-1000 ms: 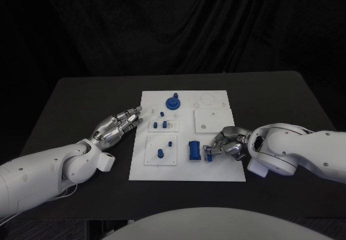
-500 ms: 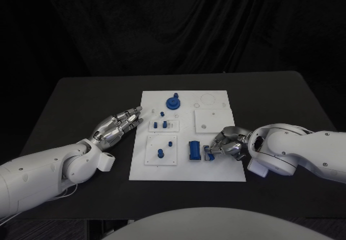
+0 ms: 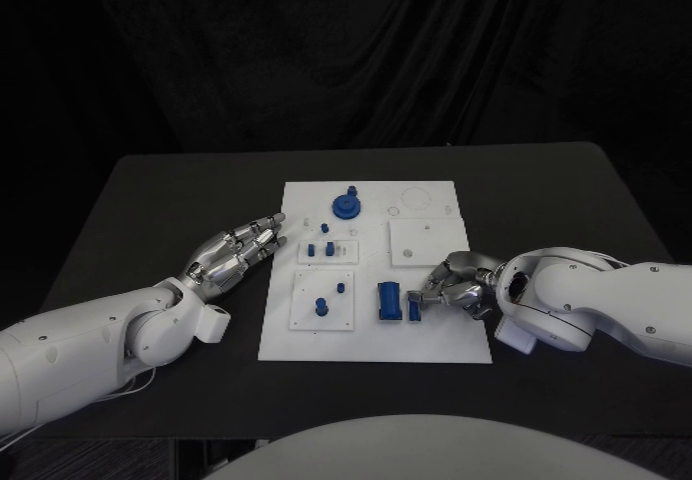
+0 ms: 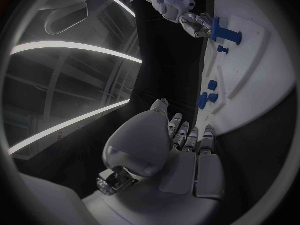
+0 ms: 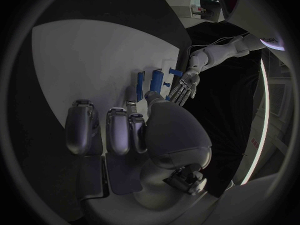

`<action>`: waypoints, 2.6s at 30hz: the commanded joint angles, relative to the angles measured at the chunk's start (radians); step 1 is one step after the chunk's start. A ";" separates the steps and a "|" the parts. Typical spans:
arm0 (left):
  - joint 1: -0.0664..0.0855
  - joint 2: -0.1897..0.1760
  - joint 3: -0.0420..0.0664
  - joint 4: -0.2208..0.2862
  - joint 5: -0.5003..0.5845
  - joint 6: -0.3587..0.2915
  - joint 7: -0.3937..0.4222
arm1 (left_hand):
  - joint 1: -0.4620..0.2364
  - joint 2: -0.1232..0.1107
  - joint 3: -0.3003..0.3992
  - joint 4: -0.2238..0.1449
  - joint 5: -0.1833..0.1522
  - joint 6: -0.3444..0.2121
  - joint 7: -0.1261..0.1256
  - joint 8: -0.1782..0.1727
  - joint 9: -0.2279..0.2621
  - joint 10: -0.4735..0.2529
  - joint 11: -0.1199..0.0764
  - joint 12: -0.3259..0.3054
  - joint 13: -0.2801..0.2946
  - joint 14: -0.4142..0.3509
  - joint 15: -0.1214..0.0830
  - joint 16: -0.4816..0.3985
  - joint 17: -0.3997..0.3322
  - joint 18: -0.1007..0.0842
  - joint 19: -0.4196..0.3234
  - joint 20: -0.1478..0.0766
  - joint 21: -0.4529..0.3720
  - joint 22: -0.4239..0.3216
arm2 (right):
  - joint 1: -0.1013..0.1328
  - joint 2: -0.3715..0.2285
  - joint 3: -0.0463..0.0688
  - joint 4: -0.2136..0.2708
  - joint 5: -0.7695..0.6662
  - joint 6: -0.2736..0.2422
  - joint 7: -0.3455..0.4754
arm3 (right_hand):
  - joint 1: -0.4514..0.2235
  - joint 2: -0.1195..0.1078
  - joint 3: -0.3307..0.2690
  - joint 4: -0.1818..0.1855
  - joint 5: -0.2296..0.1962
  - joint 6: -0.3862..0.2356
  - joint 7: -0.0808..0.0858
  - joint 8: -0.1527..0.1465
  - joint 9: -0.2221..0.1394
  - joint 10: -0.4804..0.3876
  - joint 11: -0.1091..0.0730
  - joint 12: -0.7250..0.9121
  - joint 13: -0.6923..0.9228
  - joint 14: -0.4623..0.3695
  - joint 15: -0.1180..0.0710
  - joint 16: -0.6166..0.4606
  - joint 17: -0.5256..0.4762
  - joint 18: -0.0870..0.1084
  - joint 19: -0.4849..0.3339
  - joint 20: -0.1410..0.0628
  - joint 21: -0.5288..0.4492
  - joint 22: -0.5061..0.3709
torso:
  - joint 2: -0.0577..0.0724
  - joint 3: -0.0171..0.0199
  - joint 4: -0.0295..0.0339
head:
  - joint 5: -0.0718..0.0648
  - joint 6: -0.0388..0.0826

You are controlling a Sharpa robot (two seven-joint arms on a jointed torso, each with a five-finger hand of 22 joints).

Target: Assemble the parts on the task board

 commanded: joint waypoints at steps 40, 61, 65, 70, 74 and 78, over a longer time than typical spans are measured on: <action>0.048 -0.091 0.002 0.184 0.005 -0.132 0.142 | -0.010 -0.008 0.007 0.024 0.008 0.042 0.020 0.013 0.003 0.020 0.005 0.026 0.003 0.001 -0.005 -0.001 0.000 0.012 0.005 0.000 0.008 0.004 | 0.076 -0.078 0.000 -0.026 0.400 -0.441 0.802 | -0.155 0.166 -0.214 -0.001 -0.130 -0.024 0.083 0.095 -0.028 -0.633 0.121 -0.890 -0.750 -0.451 0.151 -0.945 -0.944 0.136 -0.452 0.143 -1.128 -0.396 | -0.009 0.0012 -0.0008 | 0.040 0.000; 0.064 -0.040 0.007 0.132 0.003 -0.199 0.003 | -0.707 -0.098 -0.010 -0.056 -0.344 -0.258 -0.159 -0.043 -0.043 -0.074 -0.095 -0.151 -0.029 -0.004 -0.114 -0.004 -0.002 -0.040 -0.036 -0.080 -0.021 -0.057 | 0.023 -0.005 0.014 -0.170 0.541 -0.239 0.920 | -0.872 0.031 -0.116 -0.197 -0.484 -0.749 -0.060 -0.531 -0.453 -1.468 0.018 -1.500 -1.308 -1.467 0.082 -1.433 -1.305 -0.039 -1.463 0.073 -1.321 -1.307 | -0.061 0.0054 -0.0228 | 0.087 0.010; 0.060 -0.032 0.021 0.139 0.012 -0.250 -0.008 | -0.819 -0.122 0.015 -0.082 -0.367 -0.274 -0.084 -0.043 -0.043 -0.074 -0.095 -0.151 -0.029 -0.004 -0.114 -0.004 -0.002 -0.051 -0.036 -0.094 -0.021 -0.057 | -0.006 0.043 0.052 -0.191 0.592 -0.287 0.926 | -1.043 -0.059 0.015 -0.294 -0.484 -0.857 -0.060 -0.531 -0.453 -1.468 0.018 -1.573 -1.308 -1.467 0.082 -1.433 -1.305 -0.039 -1.463 -0.025 -1.321 -1.307 | -0.071 0.0043 -0.0292 | 0.085 0.036; 0.051 -0.010 0.056 0.155 0.032 -0.376 -0.034 | -0.954 -0.150 0.046 -0.112 -0.396 -0.352 -0.084 -0.043 -0.043 -0.074 -0.095 -0.151 -0.029 -0.004 -0.114 -0.004 -0.002 -0.132 -0.036 -0.109 -0.021 -0.057 | -0.077 0.158 0.144 -0.241 0.715 -0.401 0.939 | -1.217 -0.059 0.015 -0.294 -0.484 -0.857 -0.060 -0.531 -0.453 -1.468 0.018 -1.573 -1.308 -1.467 0.082 -1.433 -1.305 -0.039 -1.463 -0.025 -1.321 -1.307 | -0.095 0.0019 -0.0447 | 0.080 0.099; 0.043 0.010 0.090 0.171 0.052 -0.497 -0.059 | -1.033 -0.167 0.064 -0.130 -0.413 -0.352 -0.084 -0.043 -0.043 -0.074 -0.095 -0.151 -0.029 -0.004 -0.114 -0.004 -0.002 -0.132 -0.036 -0.182 -0.021 -0.057 | -0.121 0.230 0.201 -0.272 0.793 -0.473 0.947 | -1.217 -0.059 0.015 -0.294 -0.484 -0.857 -0.060 -0.531 -0.453 -1.468 0.018 -1.573 -1.308 -1.467 0.082 -1.433 -1.305 -0.039 -1.463 -0.025 -1.321 -1.307 | -0.118 -0.0005 -0.0596 | 0.076 0.159; 0.033 0.034 0.130 0.190 0.075 -0.638 -0.088 | -1.113 -0.184 0.082 -0.148 -0.429 -0.352 -0.084 -0.043 -0.043 -0.074 -0.095 -0.151 -0.029 -0.004 -0.114 -0.004 -0.002 -0.132 -0.036 -0.182 -0.021 -0.057 | -0.151 0.277 0.239 -0.293 0.844 -0.520 0.952 | -1.217 -0.059 0.015 -0.294 -0.484 -0.857 -0.060 -0.531 -0.453 -1.468 0.018 -1.573 -1.308 -1.467 0.082 -1.433 -1.305 -0.039 -1.463 -0.025 -1.321 -1.307 | -0.140 -0.0028 -0.0737 | 0.071 0.216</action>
